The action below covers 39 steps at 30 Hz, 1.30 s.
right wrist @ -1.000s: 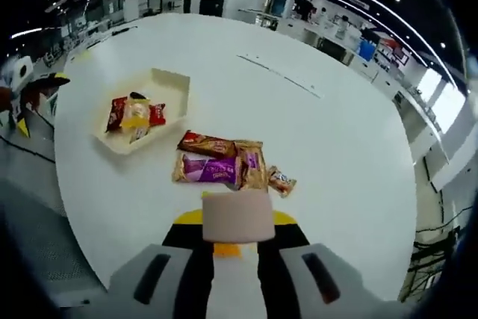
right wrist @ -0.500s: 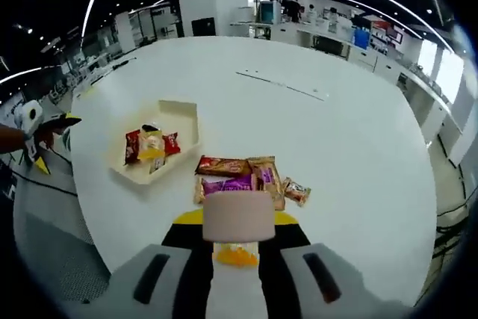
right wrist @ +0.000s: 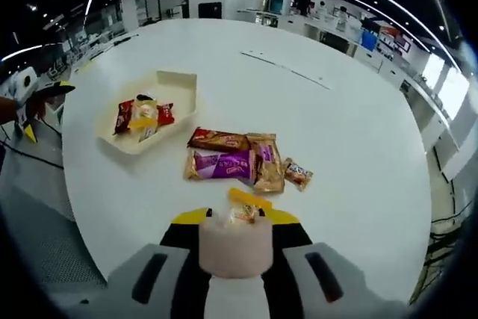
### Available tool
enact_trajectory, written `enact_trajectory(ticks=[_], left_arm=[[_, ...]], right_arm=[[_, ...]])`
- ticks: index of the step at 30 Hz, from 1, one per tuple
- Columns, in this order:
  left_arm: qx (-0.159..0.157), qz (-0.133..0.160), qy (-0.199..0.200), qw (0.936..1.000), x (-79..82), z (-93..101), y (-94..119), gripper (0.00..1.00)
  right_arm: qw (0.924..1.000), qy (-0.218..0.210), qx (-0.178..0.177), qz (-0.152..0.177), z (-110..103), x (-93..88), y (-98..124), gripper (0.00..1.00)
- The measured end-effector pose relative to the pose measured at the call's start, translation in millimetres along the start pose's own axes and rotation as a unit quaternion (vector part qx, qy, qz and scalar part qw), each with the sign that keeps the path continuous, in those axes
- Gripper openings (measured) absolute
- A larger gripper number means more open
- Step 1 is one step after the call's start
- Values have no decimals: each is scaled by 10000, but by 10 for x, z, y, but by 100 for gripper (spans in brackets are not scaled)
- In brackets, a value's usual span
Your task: Place the target food into the container with the food tongs after gripping and lifting it, then release it inside without dropping or visibly crushing the food.
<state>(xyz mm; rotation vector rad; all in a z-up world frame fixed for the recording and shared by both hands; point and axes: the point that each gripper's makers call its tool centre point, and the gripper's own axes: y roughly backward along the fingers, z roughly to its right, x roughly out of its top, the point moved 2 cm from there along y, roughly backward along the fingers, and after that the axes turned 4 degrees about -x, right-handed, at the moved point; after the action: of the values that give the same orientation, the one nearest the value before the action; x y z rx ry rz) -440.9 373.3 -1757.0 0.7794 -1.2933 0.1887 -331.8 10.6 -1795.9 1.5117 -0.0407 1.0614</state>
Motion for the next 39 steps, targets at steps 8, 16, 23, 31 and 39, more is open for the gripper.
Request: enact_trajectory(ticks=[8, 16, 23, 31, 39], left_arm=[[2, 4, 1, 10000, 6, 4, 2, 95], [-14, 12, 0, 10000, 13, 9, 1, 95], [-4, 12, -10, 10000, 9, 3, 2, 95], [-10, 17, -32, 10000, 12, 6, 1, 95], [13, 28, -59, 10000, 19, 1, 7, 94]], right_arm=[[9995, -138, -180, -207, 30, 52, 3, 16], [9941, -1028, -16, -352, 111, 46, 110, 12], [9846, -1742, 150, 29, 281, 268, 294, 12], [9848, -1627, 321, 526, 398, 703, 582, 13], [9900, -1183, 357, 682, 452, 957, 719, 14]])
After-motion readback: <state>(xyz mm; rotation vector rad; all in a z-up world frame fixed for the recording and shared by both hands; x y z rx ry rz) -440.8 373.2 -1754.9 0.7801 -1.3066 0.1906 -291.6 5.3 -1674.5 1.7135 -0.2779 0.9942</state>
